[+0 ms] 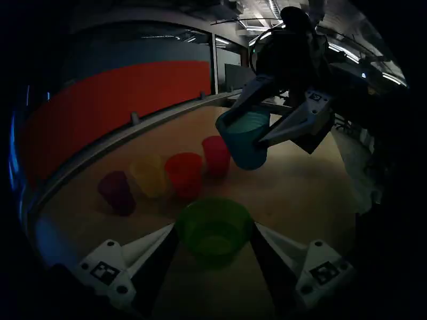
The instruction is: Pour water
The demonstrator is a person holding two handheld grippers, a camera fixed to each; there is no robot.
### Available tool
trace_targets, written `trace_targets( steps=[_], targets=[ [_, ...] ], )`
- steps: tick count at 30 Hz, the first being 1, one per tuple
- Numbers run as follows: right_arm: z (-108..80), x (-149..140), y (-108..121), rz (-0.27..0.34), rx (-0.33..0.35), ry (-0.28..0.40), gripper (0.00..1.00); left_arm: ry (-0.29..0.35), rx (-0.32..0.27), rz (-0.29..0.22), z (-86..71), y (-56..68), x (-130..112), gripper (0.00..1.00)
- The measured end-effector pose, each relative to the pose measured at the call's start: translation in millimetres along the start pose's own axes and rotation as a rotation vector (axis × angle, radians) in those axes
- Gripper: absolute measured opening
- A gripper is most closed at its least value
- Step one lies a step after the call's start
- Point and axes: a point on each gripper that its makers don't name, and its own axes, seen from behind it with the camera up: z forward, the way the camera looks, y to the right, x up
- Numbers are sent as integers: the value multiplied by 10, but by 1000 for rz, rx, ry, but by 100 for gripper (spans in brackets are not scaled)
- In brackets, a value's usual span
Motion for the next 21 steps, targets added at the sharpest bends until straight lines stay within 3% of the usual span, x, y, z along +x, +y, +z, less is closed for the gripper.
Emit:
trace_targets(
  steps=[21],
  targets=[
    [190,-324,11,16,28,-49,93,-39,-14,-12,168,-43,-199,88]
  ],
)
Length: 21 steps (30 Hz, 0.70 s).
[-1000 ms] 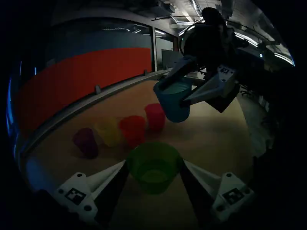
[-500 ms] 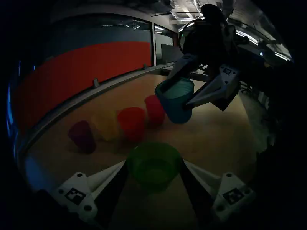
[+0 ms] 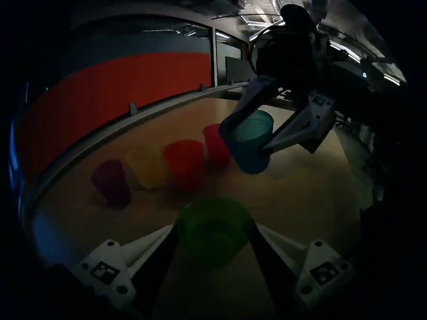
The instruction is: Pour water
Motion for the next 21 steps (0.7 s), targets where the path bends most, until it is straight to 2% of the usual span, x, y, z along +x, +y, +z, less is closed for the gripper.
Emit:
trace_targets(
  steps=[21],
  targets=[
    [38,-58,-12,-2,1,-12,94,1,-13,-34,11,-13,-95,88]
  ],
)
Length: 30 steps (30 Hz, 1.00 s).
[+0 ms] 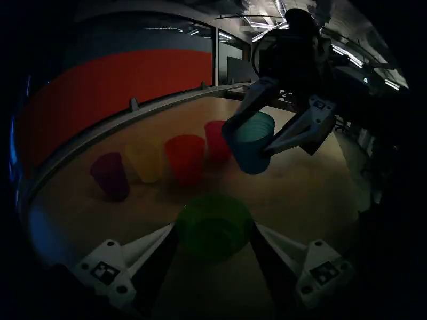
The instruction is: Pour water
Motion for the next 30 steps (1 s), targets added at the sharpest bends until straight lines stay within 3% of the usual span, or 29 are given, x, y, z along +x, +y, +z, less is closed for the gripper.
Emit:
trace_targets(
  steps=[17,30],
  targets=[
    [70,-51,-18,5,6,-10,94,-27,-4,-9,5,3,-111,92],
    [203,-154,-55,18,21,-24,95,-42,23,2,-166,-7,-167,94]
  ],
)
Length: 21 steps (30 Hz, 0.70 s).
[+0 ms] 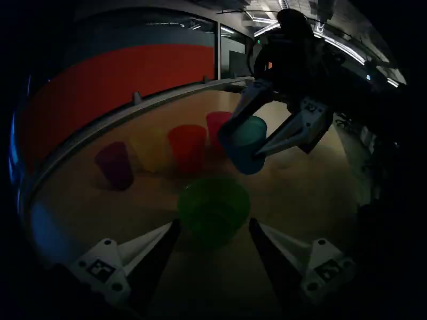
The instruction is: Pour water
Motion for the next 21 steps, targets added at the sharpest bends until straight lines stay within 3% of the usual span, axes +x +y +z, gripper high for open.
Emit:
trace_targets(
  steps=[21],
  targets=[
    [167,-185,-25,19,12,-23,95,21,63,-21,-255,-88,-43,94]
  ],
)
